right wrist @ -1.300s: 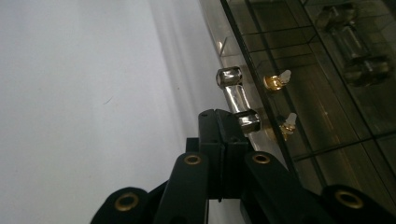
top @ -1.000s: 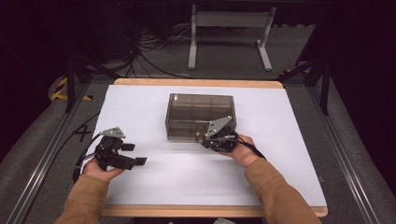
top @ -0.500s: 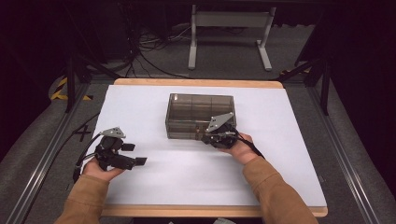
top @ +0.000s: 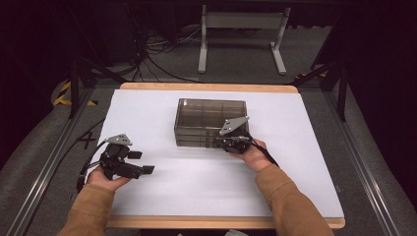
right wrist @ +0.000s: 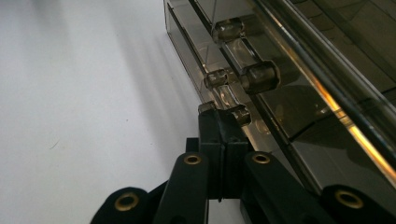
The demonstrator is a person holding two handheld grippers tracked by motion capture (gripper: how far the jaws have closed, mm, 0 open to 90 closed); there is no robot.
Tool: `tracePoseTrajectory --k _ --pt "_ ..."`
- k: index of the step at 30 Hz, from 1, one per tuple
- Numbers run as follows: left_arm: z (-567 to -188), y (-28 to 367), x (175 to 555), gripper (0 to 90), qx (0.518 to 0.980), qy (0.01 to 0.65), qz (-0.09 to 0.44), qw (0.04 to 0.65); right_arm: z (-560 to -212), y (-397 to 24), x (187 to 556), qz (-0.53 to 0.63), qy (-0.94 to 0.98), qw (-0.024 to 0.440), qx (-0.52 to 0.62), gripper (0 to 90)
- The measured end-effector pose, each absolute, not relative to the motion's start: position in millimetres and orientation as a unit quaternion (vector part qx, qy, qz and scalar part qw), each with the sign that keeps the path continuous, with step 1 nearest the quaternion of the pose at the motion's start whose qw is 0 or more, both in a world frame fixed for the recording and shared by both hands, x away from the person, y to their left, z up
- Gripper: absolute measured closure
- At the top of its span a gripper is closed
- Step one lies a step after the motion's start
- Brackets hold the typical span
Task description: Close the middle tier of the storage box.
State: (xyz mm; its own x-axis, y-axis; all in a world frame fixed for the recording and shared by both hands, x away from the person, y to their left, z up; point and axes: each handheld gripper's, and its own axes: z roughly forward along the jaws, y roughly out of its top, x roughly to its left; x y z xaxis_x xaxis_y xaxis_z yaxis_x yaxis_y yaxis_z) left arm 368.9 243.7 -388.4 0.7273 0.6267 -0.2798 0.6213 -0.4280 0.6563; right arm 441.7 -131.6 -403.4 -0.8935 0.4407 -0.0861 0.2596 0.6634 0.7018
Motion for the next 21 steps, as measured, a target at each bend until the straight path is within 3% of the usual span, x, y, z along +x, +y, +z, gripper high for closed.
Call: tracePoseTrajectory --k 11,21 --pt "-388 243 369 18.2 0.846 0.368 0.002 0.386 -398 -132 439 0.369 0.902 0.117 0.192 88.9" --pt "-388 243 370 18.1 0.847 0.367 0.003 0.385 -383 -141 426 0.377 0.902 0.105 0.182 78.5"
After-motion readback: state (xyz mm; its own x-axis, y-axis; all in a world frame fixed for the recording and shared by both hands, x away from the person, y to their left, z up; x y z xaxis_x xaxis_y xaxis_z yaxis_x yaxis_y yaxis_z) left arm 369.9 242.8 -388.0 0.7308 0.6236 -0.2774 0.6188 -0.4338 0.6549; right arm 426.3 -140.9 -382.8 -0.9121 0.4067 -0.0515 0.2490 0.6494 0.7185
